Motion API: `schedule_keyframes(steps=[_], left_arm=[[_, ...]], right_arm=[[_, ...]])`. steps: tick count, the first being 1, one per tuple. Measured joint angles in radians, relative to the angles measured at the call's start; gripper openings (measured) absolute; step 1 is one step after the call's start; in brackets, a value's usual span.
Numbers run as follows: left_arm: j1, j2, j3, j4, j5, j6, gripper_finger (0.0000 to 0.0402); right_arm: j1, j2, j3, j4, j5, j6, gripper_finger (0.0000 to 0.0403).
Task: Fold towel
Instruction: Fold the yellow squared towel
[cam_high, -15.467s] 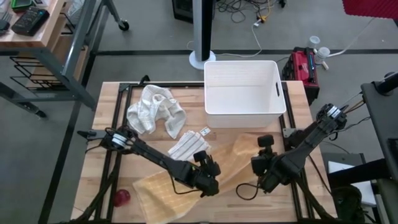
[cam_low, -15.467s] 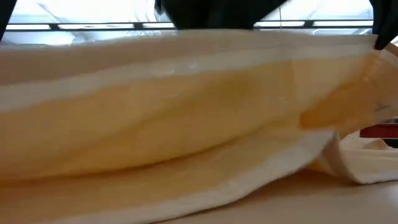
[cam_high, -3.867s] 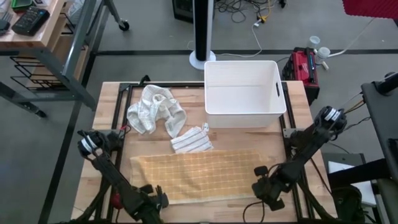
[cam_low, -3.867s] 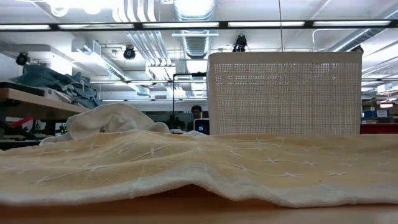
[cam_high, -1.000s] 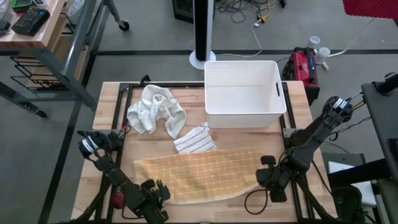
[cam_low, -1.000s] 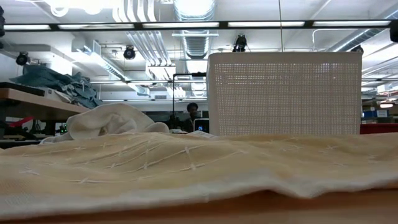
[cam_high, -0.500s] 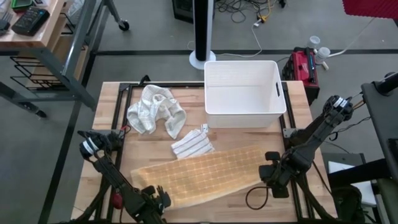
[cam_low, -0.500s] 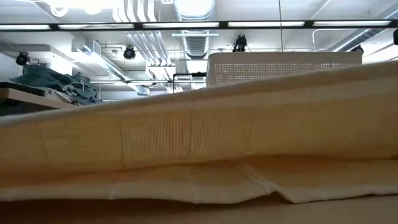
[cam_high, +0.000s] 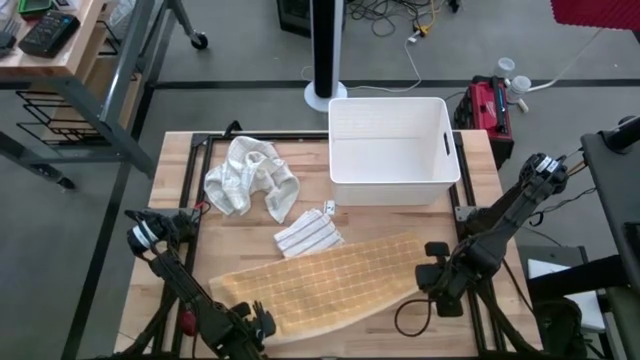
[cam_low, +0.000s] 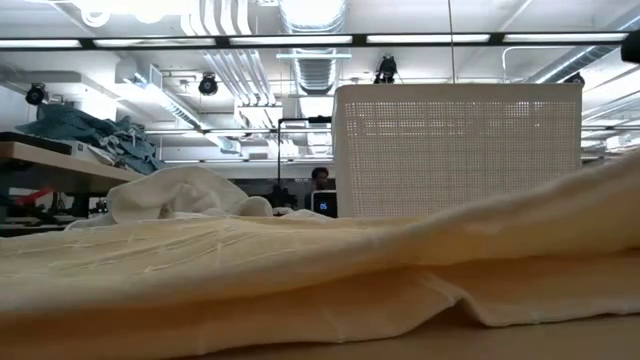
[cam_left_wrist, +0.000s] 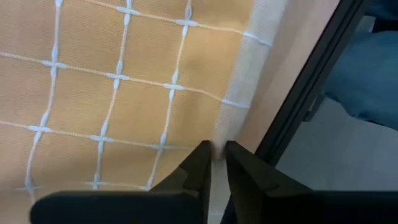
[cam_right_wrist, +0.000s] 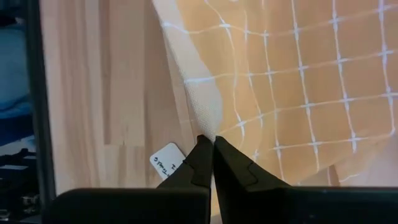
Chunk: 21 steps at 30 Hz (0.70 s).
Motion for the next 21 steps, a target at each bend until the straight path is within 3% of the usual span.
schedule_keyframes(steps=[9, 15, 21], left_arm=[[0.0, 0.0, 0.0, -0.007, -0.001, 0.003, 0.0007], [0.0, 0.005, 0.0, 0.063, -0.006, 0.003, 0.0041], [0.001, 0.059, -0.004, 0.087, -0.007, 0.003, 0.0111]], right_arm=[[0.0, -0.001, 0.083, -0.061, 0.052, -0.036, 0.0], [0.0, -0.001, 0.092, -0.061, 0.054, -0.045, 0.0], [0.0, -0.001, 0.084, -0.06, 0.053, -0.043, 0.0]])
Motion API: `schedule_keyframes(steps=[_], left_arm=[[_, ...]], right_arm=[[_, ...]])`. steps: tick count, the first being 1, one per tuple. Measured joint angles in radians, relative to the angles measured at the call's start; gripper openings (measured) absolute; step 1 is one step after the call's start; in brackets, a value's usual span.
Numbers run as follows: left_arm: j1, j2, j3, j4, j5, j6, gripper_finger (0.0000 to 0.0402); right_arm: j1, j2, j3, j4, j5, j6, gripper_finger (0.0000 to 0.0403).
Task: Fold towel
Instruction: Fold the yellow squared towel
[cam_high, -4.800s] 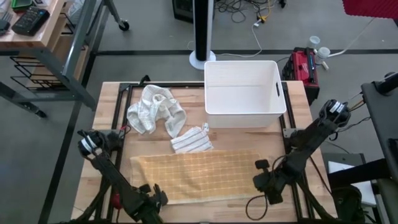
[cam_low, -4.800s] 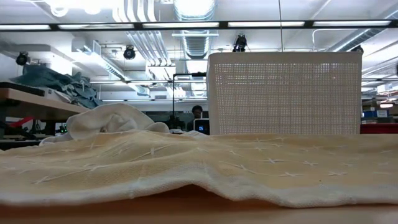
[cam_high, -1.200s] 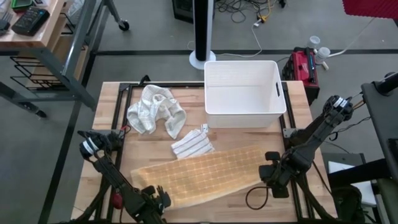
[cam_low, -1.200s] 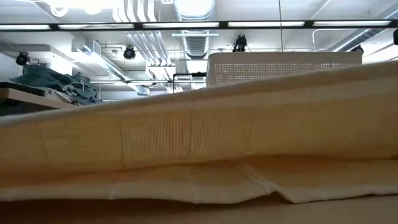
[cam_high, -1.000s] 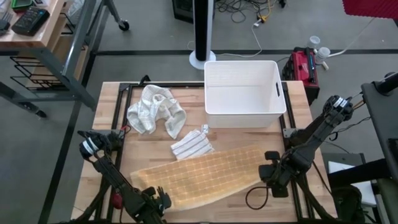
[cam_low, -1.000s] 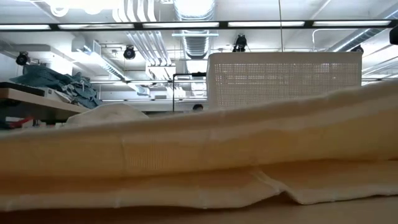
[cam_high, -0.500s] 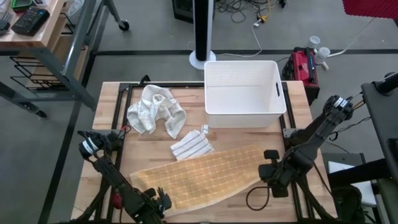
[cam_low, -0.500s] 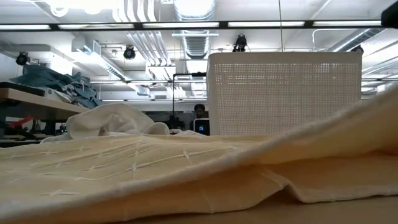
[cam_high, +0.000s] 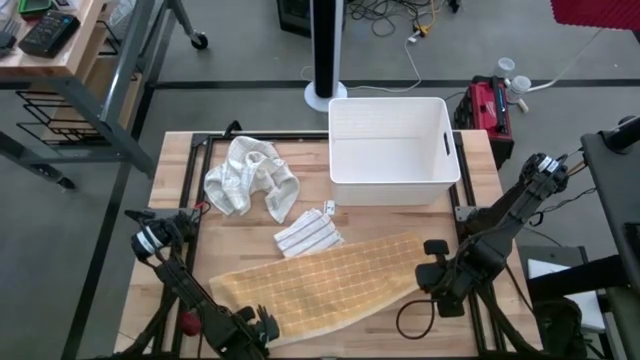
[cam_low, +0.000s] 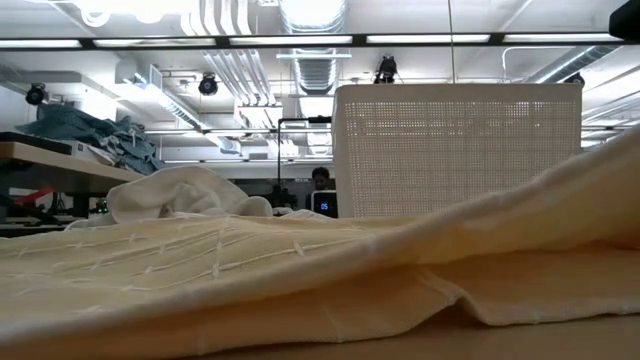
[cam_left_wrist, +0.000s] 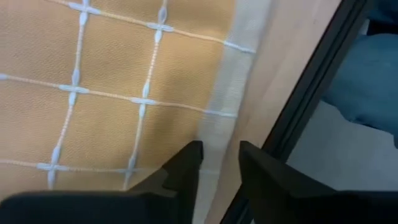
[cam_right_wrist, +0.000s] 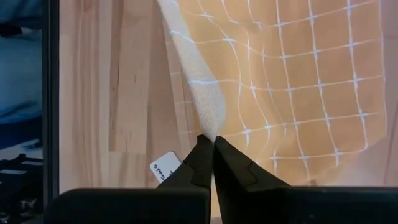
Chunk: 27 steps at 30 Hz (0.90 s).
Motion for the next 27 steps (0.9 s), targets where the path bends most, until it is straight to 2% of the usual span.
schedule_keyframes(steps=[3, 5, 7, 10, 13, 18, 22, 27], left_arm=[[0.001, 0.014, 0.005, -0.006, -0.002, -0.001, 0.0136], [0.002, 0.019, 0.005, -0.01, -0.004, -0.008, 0.0135], [0.002, 0.02, 0.006, -0.016, -0.004, -0.007, 0.011], [0.003, 0.022, 0.02, -0.06, -0.005, 0.003, 0.0029], [0.003, 0.026, 0.051, -0.138, -0.005, 0.008, 0.0008], [0.003, 0.033, 0.154, -0.329, -0.029, 0.019, 0.0001], [0.002, 0.031, 0.248, -0.44, -0.095, 0.029, 0.0], [0.003, 0.029, 0.302, -0.473, -0.164, 0.06, 0.0]], right_arm=[[0.0, 0.0, -0.001, 0.0, -0.001, 0.002, 0.0], [0.0, 0.0, -0.001, 0.001, -0.001, 0.002, 0.0], [0.0, 0.0, -0.001, 0.001, -0.001, 0.003, 0.0], [0.0, 0.0, -0.002, 0.001, -0.001, 0.006, 0.0], [0.0, 0.0, -0.002, 0.001, -0.001, 0.006, 0.0], [0.0, 0.0, -0.002, 0.001, -0.001, 0.006, 0.0], [0.0, 0.0, -0.003, 0.001, -0.001, 0.006, 0.0], [0.0, 0.0, -0.003, 0.001, -0.001, 0.003, 0.0]])
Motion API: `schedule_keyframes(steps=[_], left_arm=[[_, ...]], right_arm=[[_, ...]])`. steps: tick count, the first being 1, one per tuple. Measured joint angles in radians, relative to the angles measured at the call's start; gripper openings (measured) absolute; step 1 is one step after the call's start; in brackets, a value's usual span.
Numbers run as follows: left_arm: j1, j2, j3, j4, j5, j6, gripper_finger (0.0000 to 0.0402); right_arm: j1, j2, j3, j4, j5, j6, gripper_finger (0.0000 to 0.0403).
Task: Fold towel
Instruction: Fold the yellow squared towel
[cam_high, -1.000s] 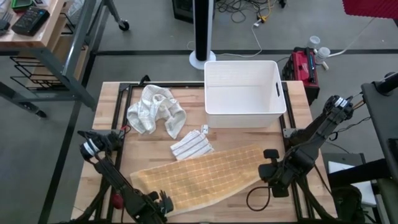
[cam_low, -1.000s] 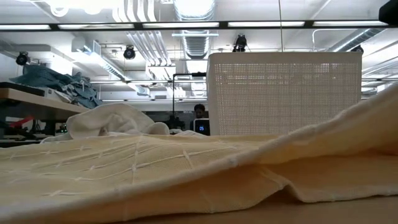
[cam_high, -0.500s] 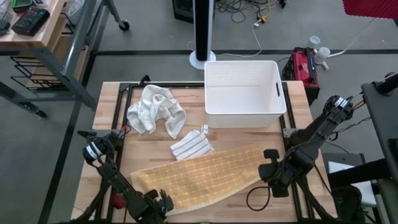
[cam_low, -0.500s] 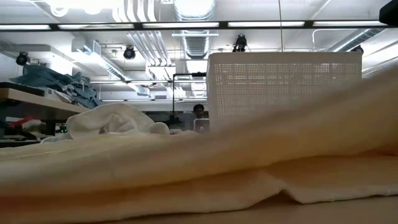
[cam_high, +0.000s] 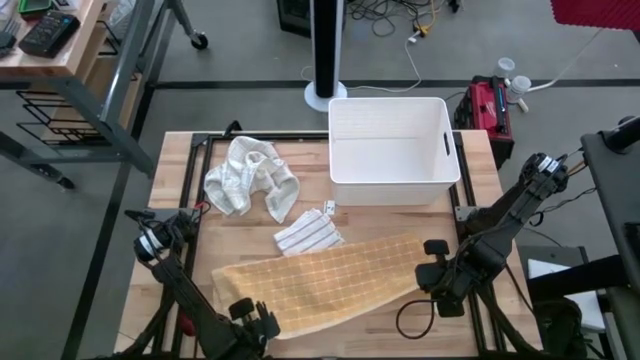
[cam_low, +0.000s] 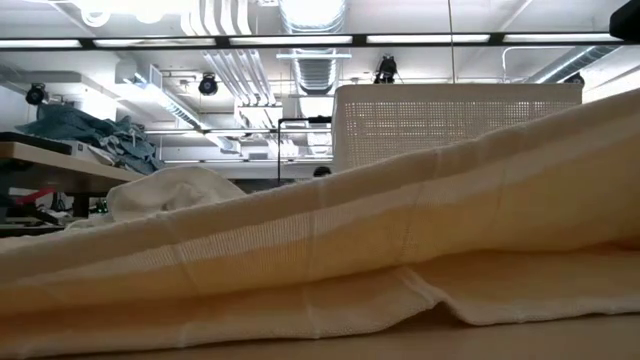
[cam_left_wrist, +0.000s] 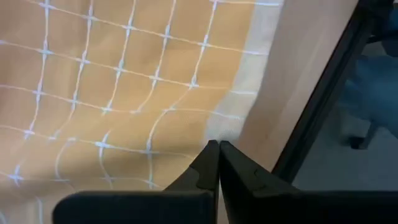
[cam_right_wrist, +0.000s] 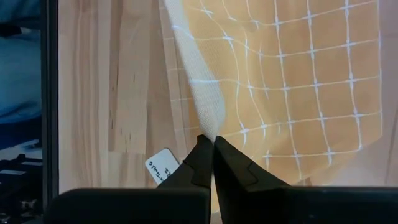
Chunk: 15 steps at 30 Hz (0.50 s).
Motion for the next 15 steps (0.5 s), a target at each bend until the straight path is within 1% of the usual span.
schedule_keyframes(steps=[4, 11, 15], left_arm=[[0.002, 0.001, -0.015, -0.032, 0.001, -0.007, 0.0], [0.001, 0.019, -0.018, -0.226, 0.01, -0.075, 0.0], [0.0, 0.018, -0.018, -0.307, 0.028, -0.099, 0.0]], right_arm=[[0.0, 0.0, 0.0, 0.0, 0.001, 0.0, 0.0], [0.0, 0.0, 0.0, -0.003, 0.001, -0.006, 0.0], [0.0, 0.0, 0.026, -0.057, 0.019, -0.007, 0.0]])
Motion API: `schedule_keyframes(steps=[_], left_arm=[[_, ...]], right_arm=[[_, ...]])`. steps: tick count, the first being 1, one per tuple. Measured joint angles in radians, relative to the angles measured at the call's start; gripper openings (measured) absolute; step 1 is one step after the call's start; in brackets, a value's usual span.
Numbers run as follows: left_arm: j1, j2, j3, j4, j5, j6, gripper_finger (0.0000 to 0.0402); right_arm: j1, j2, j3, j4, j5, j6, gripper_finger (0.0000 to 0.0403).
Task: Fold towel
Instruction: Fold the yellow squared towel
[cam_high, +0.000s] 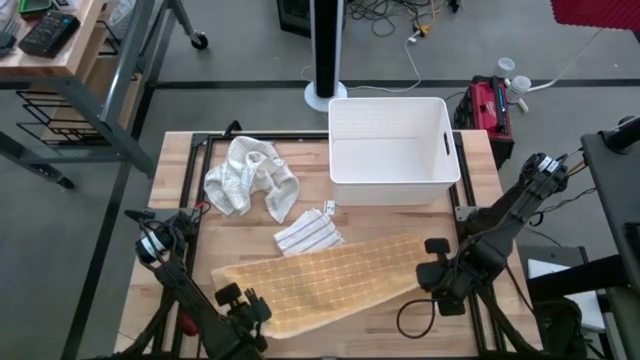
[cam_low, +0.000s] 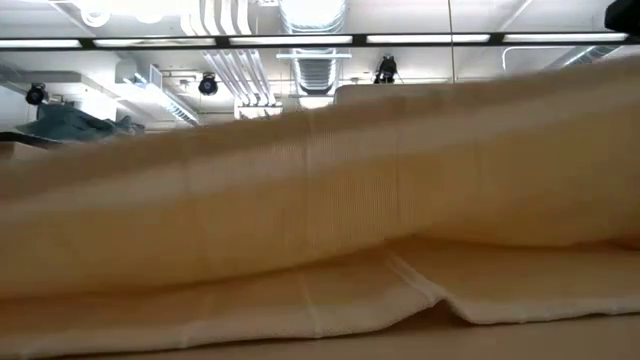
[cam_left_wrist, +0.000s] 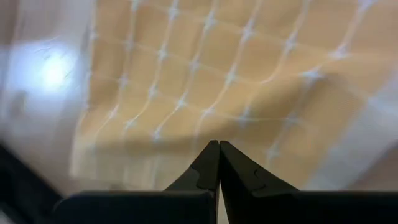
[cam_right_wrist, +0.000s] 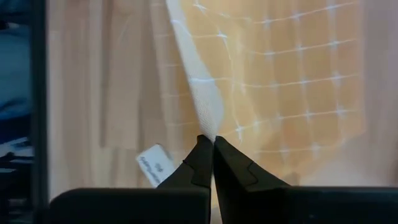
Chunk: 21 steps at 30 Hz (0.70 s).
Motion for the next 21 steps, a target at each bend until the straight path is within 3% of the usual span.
schedule_keyframes(steps=[3, 10, 15, 21], left_arm=[[0.0, -0.002, 0.0, -0.006, 0.008, -0.001, 0.0], [0.001, -0.02, 0.0, 0.348, -0.062, 0.108, 0.0016], [0.001, -0.02, 0.0, 0.477, -0.078, 0.093, 0.0066], [0.0, 0.012, 0.0, 0.425, -0.044, 0.103, 0.0145]], right_arm=[[0.0, 0.0, 0.027, -0.066, 0.033, 0.004, 0.0], [0.0, 0.0, 0.089, -0.08, 0.066, -0.018, 0.0], [0.0, 0.0, 0.101, -0.079, 0.089, -0.032, 0.0], [0.0, 0.0, 0.099, -0.077, 0.089, -0.034, 0.0]])
